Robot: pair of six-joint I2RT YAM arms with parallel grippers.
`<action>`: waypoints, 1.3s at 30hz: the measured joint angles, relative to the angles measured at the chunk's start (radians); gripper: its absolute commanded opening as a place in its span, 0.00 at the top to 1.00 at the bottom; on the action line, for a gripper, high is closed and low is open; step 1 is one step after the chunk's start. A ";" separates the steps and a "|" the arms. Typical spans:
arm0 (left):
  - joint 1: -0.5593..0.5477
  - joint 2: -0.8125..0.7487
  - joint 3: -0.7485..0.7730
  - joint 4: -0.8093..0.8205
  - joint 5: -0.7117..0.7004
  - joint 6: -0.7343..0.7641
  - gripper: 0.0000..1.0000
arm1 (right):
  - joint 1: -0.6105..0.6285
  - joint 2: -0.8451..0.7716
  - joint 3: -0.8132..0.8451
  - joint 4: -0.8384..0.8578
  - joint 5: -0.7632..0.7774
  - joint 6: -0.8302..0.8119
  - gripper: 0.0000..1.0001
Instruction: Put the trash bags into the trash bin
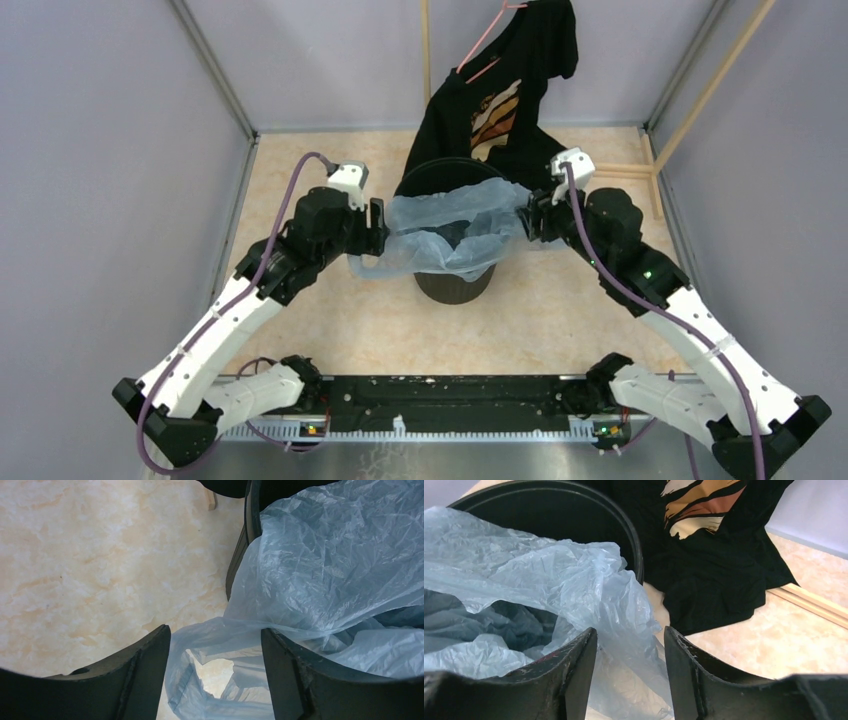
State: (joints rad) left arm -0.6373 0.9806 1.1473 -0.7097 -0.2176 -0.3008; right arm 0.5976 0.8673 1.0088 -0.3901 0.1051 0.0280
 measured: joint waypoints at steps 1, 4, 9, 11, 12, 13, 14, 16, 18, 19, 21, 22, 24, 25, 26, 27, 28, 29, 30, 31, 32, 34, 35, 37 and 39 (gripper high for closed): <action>0.000 0.014 0.005 0.009 0.000 0.008 0.36 | 0.000 0.008 0.000 0.016 0.006 0.002 0.58; 0.000 0.048 0.019 0.021 -0.004 0.024 0.53 | 0.000 0.033 0.000 0.063 0.023 0.006 0.72; 0.000 0.094 0.045 0.036 -0.032 0.041 0.63 | 0.000 0.097 0.011 0.105 0.065 0.021 0.89; 0.000 0.098 0.055 0.038 -0.047 0.042 0.67 | 0.000 0.122 0.022 0.106 0.083 0.025 0.92; 0.001 0.099 0.062 0.038 -0.058 0.045 0.70 | 0.000 0.138 0.030 0.108 0.097 0.029 0.94; 0.001 0.100 0.070 0.038 -0.066 0.047 0.75 | 0.000 0.149 0.036 0.109 0.106 0.029 0.98; 0.001 0.102 0.080 0.038 -0.074 0.050 0.80 | 0.000 0.159 0.041 0.110 0.116 0.030 1.00; 0.002 0.111 0.100 0.045 -0.089 0.059 0.85 | 0.000 0.176 0.048 0.119 0.133 0.034 1.00; 0.004 0.123 0.116 0.056 -0.095 0.065 0.88 | 0.000 0.190 0.054 0.123 0.146 0.035 1.00; 0.006 0.130 0.124 0.061 -0.097 0.068 0.91 | -0.001 0.199 0.054 0.132 0.153 0.035 1.00; 0.010 0.147 0.138 0.073 -0.098 0.070 1.00 | -0.002 0.218 0.055 0.142 0.164 0.035 1.00; 0.013 0.158 0.146 0.077 -0.098 0.071 1.00 | -0.004 0.228 0.056 0.142 0.166 0.035 1.00; 0.020 0.183 0.165 0.088 -0.098 0.072 1.00 | -0.013 0.251 0.068 0.144 0.168 0.038 1.00; 0.024 0.200 0.178 0.094 -0.098 0.072 1.00 | -0.019 0.264 0.075 0.146 0.168 0.042 1.00; 0.029 0.219 0.191 0.104 -0.098 0.072 1.00 | -0.026 0.275 0.082 0.151 0.168 0.044 1.00; 0.035 0.238 0.203 0.113 -0.098 0.071 1.00 | -0.033 0.286 0.091 0.157 0.167 0.048 1.00; 0.042 0.255 0.216 0.121 -0.098 0.068 1.00 | -0.042 0.298 0.099 0.163 0.166 0.053 1.00; 0.050 0.271 0.228 0.126 -0.098 0.065 1.00 | -0.051 0.308 0.106 0.166 0.164 0.056 1.00; 0.064 0.294 0.246 0.129 -0.096 0.061 1.00 | -0.061 0.318 0.113 0.170 0.161 0.061 1.00; 0.080 0.318 0.265 0.134 -0.091 0.056 1.00 | -0.075 0.330 0.121 0.175 0.154 0.067 1.00; 0.096 0.338 0.280 0.138 -0.086 0.050 1.00 | -0.085 0.340 0.126 0.181 0.152 0.071 1.00; 0.140 0.380 0.307 0.153 -0.062 0.033 1.00 | -0.105 0.359 0.130 0.191 0.135 0.082 1.00; 0.165 0.398 0.313 0.165 -0.040 0.023 1.00 | -0.114 0.371 0.132 0.196 0.124 0.089 1.00; 0.218 0.431 0.315 0.189 0.013 0.000 1.00 | -0.127 0.389 0.132 0.206 0.101 0.104 1.00; 0.255 0.458 0.315 0.203 0.062 -0.020 1.00 | -0.139 0.406 0.132 0.220 0.076 0.115 1.00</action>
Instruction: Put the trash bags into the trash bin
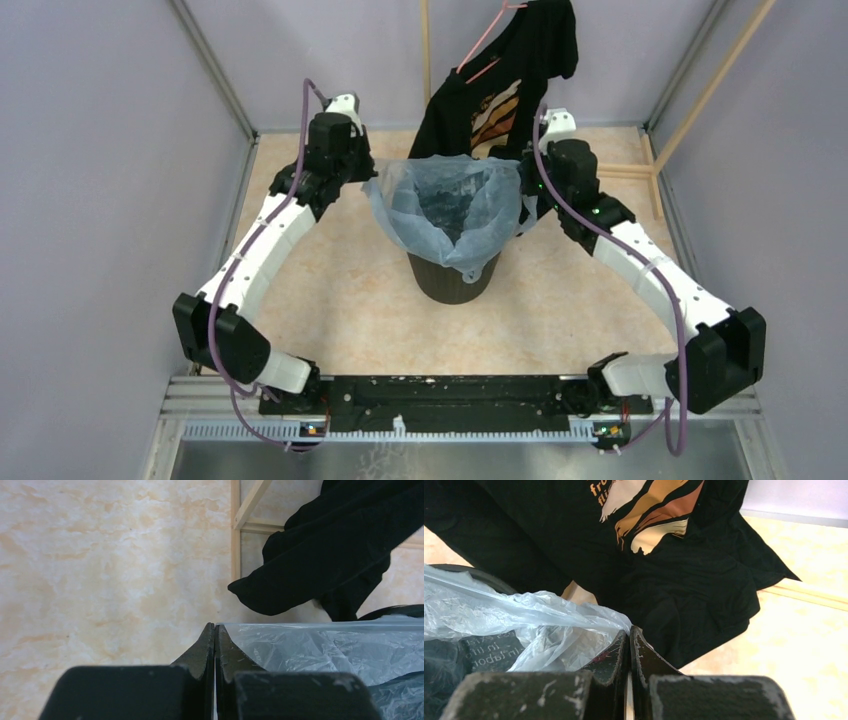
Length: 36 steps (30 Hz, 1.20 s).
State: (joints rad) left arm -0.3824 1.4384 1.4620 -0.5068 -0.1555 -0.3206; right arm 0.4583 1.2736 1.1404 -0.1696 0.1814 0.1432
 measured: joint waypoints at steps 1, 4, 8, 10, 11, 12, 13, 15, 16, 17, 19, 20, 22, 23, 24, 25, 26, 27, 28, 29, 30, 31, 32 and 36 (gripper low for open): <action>0.013 0.012 0.000 0.009 0.022 -0.009 1.00 | -0.008 0.011 0.000 0.009 -0.013 0.008 1.00; 0.034 0.040 -0.002 0.039 0.073 -0.032 1.00 | -0.027 0.033 0.000 0.014 -0.048 0.023 1.00; 0.048 0.043 -0.069 0.101 0.117 -0.060 1.00 | -0.038 0.040 0.001 0.015 -0.093 0.037 1.00; 0.057 0.043 -0.123 0.123 0.142 -0.077 1.00 | -0.038 0.042 0.008 0.018 -0.108 0.046 1.00; 0.061 0.043 -0.157 0.132 0.157 -0.087 1.00 | -0.038 0.044 0.015 0.019 -0.113 0.052 1.00; 0.064 0.043 -0.183 0.137 0.171 -0.097 1.00 | -0.038 0.047 0.021 0.021 -0.116 0.056 1.00; 0.065 0.043 -0.209 0.146 0.183 -0.102 1.00 | -0.039 0.051 0.029 0.023 -0.120 0.064 1.00; 0.068 0.043 -0.251 0.154 0.202 -0.117 1.00 | -0.047 0.063 0.041 0.031 -0.132 0.081 1.00; 0.069 0.043 -0.274 0.163 0.216 -0.124 1.00 | -0.055 0.068 0.044 0.032 -0.140 0.091 1.00; 0.070 0.041 -0.291 0.166 0.227 -0.130 1.00 | -0.068 0.076 0.044 0.034 -0.153 0.102 1.00; 0.070 0.036 -0.314 0.167 0.251 -0.140 1.00 | -0.086 0.090 0.044 0.034 -0.169 0.116 1.00; 0.070 0.032 -0.318 0.167 0.262 -0.144 1.00 | -0.096 0.096 0.039 0.037 -0.175 0.123 1.00; 0.071 0.021 -0.318 0.168 0.275 -0.148 1.00 | -0.106 0.094 0.011 0.047 -0.181 0.132 1.00; 0.072 0.009 -0.318 0.168 0.281 -0.148 1.00 | -0.110 0.090 -0.014 0.058 -0.185 0.137 1.00; 0.073 -0.002 -0.318 0.168 0.284 -0.148 1.00 | -0.113 0.087 -0.039 0.060 -0.192 0.140 1.00; 0.075 -0.014 -0.318 0.169 0.288 -0.148 1.00 | -0.115 0.083 -0.064 0.065 -0.203 0.142 0.98; 0.076 -0.023 -0.318 0.168 0.289 -0.148 1.00 | -0.115 0.080 -0.086 0.065 -0.211 0.145 0.91; 0.076 -0.030 -0.318 0.167 0.289 -0.148 1.00 | -0.115 0.077 -0.105 0.057 -0.222 0.148 0.82; 0.077 -0.035 -0.318 0.166 0.287 -0.148 1.00 | -0.115 0.072 -0.116 0.044 -0.232 0.148 0.72; 0.077 -0.041 -0.320 0.164 0.283 -0.148 0.99 | -0.115 0.065 -0.120 0.022 -0.236 0.143 0.63; 0.077 -0.045 -0.325 0.161 0.277 -0.146 0.93 | -0.115 0.055 -0.120 0.007 -0.236 0.142 0.54; 0.077 -0.052 -0.332 0.150 0.265 -0.143 0.85 | -0.116 0.039 -0.120 -0.011 -0.232 0.132 0.48; 0.077 -0.060 -0.338 0.134 0.251 -0.137 0.74 | -0.116 0.011 -0.120 -0.035 -0.223 0.117 0.44; 0.080 -0.121 -0.344 0.043 0.173 -0.103 0.38 | -0.117 -0.130 -0.119 -0.105 -0.155 0.093 0.39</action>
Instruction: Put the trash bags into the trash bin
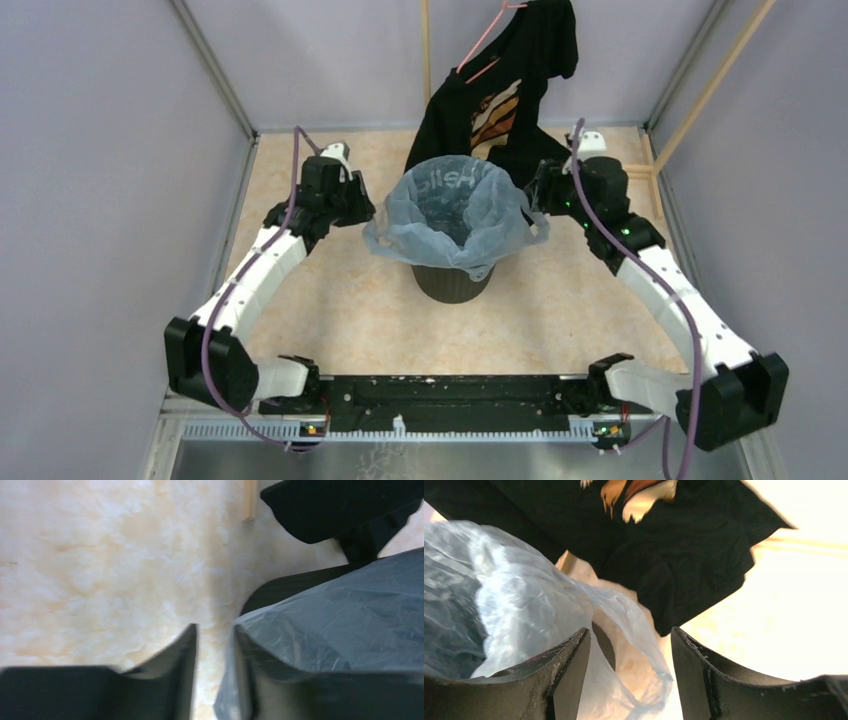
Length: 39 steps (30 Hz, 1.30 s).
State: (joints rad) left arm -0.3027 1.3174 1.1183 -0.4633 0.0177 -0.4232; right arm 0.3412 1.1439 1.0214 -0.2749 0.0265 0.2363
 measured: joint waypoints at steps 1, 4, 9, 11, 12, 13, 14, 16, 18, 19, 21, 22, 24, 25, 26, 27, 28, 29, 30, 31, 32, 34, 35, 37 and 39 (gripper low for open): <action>0.000 -0.020 0.000 -0.015 -0.016 0.013 0.33 | 0.000 -0.033 0.000 -0.009 0.015 -0.001 0.38; 0.001 -0.124 0.000 -0.063 -0.078 0.028 0.23 | -0.002 -0.143 -0.029 0.005 0.063 0.003 0.29; 0.001 -0.257 -0.026 -0.090 -0.116 0.025 0.15 | -0.007 -0.262 -0.180 0.028 0.093 0.023 0.17; 0.002 -0.269 -0.055 -0.090 -0.098 0.012 0.15 | -0.016 -0.253 -0.212 0.028 0.071 0.038 0.16; 0.002 -0.265 -0.073 -0.088 -0.077 0.003 0.16 | -0.025 -0.227 -0.219 0.029 0.048 0.047 0.16; 0.002 -0.256 -0.088 -0.088 -0.058 -0.004 0.16 | -0.034 -0.204 -0.223 0.034 0.027 0.057 0.15; 0.002 -0.243 -0.109 -0.087 -0.031 -0.016 0.17 | -0.044 -0.179 -0.225 0.037 0.006 0.066 0.14; 0.002 -0.218 -0.140 -0.085 0.017 -0.031 0.18 | -0.060 -0.146 -0.234 0.049 -0.033 0.083 0.14; 0.002 -0.198 -0.176 -0.069 0.077 -0.048 0.22 | -0.068 -0.127 -0.248 0.065 -0.066 0.096 0.17; 0.002 -0.191 -0.200 -0.056 0.118 -0.059 0.28 | -0.069 -0.120 -0.257 0.076 -0.085 0.102 0.20; 0.002 -0.184 -0.243 -0.014 0.191 -0.082 0.42 | -0.069 -0.107 -0.276 0.098 -0.115 0.109 0.31; 0.002 -0.181 -0.265 0.010 0.221 -0.097 0.45 | -0.069 -0.100 -0.285 0.112 -0.130 0.113 0.36; 0.002 -0.168 -0.310 0.058 0.272 -0.119 0.52 | -0.069 -0.085 -0.313 0.145 -0.159 0.125 0.42; 0.002 -0.156 -0.336 0.085 0.296 -0.129 0.55 | -0.069 -0.076 -0.332 0.163 -0.173 0.131 0.45; 0.002 -0.143 -0.355 0.102 0.311 -0.135 0.58 | -0.069 -0.068 -0.346 0.174 -0.184 0.135 0.45; 0.002 -0.126 -0.374 0.119 0.325 -0.143 0.61 | -0.069 -0.058 -0.362 0.190 -0.195 0.142 0.46; 0.002 -0.105 -0.392 0.136 0.336 -0.151 0.64 | -0.069 -0.044 -0.379 0.211 -0.207 0.150 0.48; 0.002 -0.089 -0.407 0.151 0.343 -0.158 0.68 | -0.069 -0.032 -0.389 0.227 -0.216 0.154 0.50; 0.002 -0.073 -0.420 0.168 0.352 -0.163 0.71 | -0.070 -0.012 -0.402 0.251 -0.230 0.163 0.54; 0.002 -0.060 -0.431 0.185 0.362 -0.170 0.73 | -0.070 0.010 -0.410 0.270 -0.245 0.172 0.56; 0.002 -0.048 -0.441 0.207 0.370 -0.177 0.74 | -0.070 0.033 -0.417 0.294 -0.262 0.181 0.57; 0.002 -0.022 -0.462 0.256 0.391 -0.190 0.75 | -0.070 0.082 -0.422 0.333 -0.288 0.200 0.58; 0.002 -0.010 -0.469 0.277 0.399 -0.197 0.76 | -0.069 0.109 -0.425 0.358 -0.299 0.209 0.58; 0.002 0.023 -0.486 0.329 0.417 -0.211 0.76 | -0.069 0.155 -0.428 0.396 -0.315 0.222 0.58; 0.000 0.055 -0.506 0.375 0.428 -0.225 0.77 | -0.069 0.194 -0.435 0.434 -0.323 0.230 0.58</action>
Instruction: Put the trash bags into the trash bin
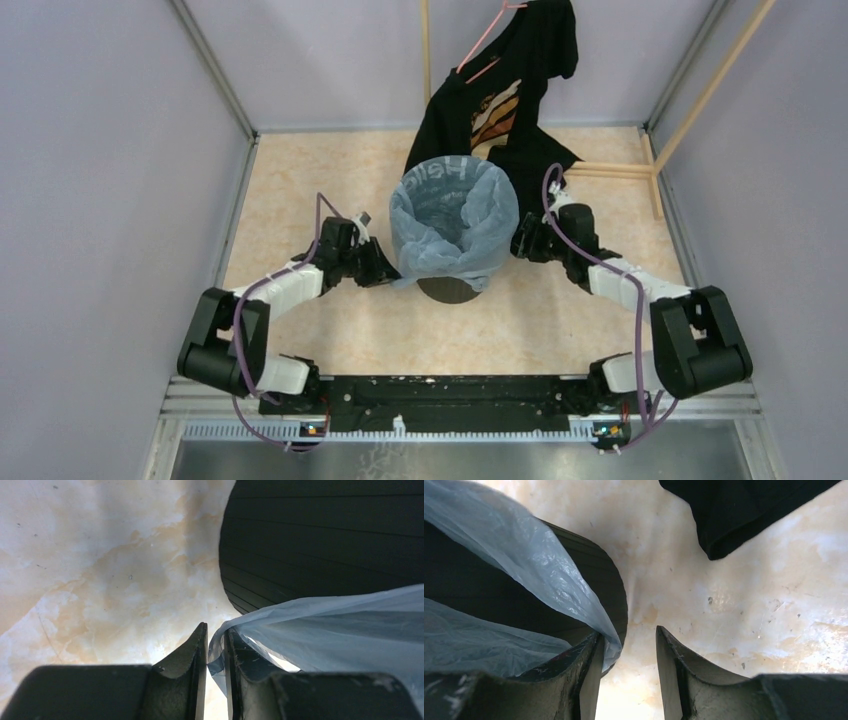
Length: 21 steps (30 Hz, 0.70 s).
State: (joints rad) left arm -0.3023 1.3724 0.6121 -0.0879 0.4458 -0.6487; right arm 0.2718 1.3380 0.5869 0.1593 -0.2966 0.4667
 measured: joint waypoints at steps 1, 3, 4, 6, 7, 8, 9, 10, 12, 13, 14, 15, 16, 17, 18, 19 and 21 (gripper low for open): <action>-0.001 0.018 -0.011 0.025 0.005 -0.006 0.78 | 0.000 0.016 -0.005 0.018 -0.003 0.002 0.58; -0.003 0.060 -0.036 0.074 0.007 -0.016 0.79 | 0.000 0.059 -0.013 0.047 -0.011 0.010 0.58; -0.005 0.075 -0.047 0.090 0.006 -0.020 0.79 | 0.000 0.076 -0.019 0.062 -0.013 0.011 0.58; -0.008 0.116 -0.074 0.143 0.027 -0.041 0.79 | 0.000 0.112 -0.031 0.088 -0.016 0.017 0.58; -0.008 0.119 -0.074 0.151 0.032 -0.045 0.79 | 0.000 0.130 -0.035 0.092 -0.015 0.018 0.58; -0.012 0.124 -0.078 0.174 0.034 -0.048 0.78 | 0.000 0.143 -0.039 0.095 -0.014 0.020 0.57; -0.016 0.130 -0.083 0.196 0.037 -0.053 0.77 | 0.000 0.154 -0.042 0.099 -0.011 0.023 0.57; -0.019 0.132 -0.087 0.212 0.037 -0.056 0.77 | 0.000 0.163 -0.043 0.104 -0.007 0.024 0.56; -0.023 0.130 -0.092 0.225 0.031 -0.058 0.76 | -0.001 0.178 -0.043 0.122 -0.003 0.027 0.55; -0.024 0.129 -0.092 0.225 0.028 -0.058 0.75 | -0.001 0.182 -0.043 0.132 -0.002 0.027 0.54; -0.026 0.127 -0.092 0.224 0.024 -0.058 0.74 | -0.001 0.186 -0.043 0.141 -0.002 0.029 0.53; -0.027 0.124 -0.092 0.223 0.017 -0.058 0.73 | -0.001 0.190 -0.043 0.148 -0.002 0.029 0.52; -0.029 0.119 -0.092 0.221 0.010 -0.058 0.71 | -0.001 0.193 -0.043 0.155 -0.002 0.029 0.52; -0.032 0.114 -0.092 0.218 0.002 -0.058 0.69 | -0.001 0.193 -0.042 0.157 -0.002 0.029 0.51; -0.034 0.104 -0.095 0.215 -0.008 -0.058 0.67 | -0.001 0.193 -0.042 0.156 -0.001 0.028 0.50; -0.034 0.093 -0.097 0.209 -0.019 -0.058 0.65 | -0.001 0.193 -0.039 0.151 0.000 0.028 0.47; -0.034 0.056 -0.104 0.178 -0.051 -0.057 0.59 | -0.001 0.187 -0.020 0.111 0.019 0.026 0.39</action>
State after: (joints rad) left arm -0.3359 1.4284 0.5083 0.0902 0.3943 -0.7055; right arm 0.2710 1.5249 0.5667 0.2707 -0.2779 0.4923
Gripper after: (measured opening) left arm 0.340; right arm 0.517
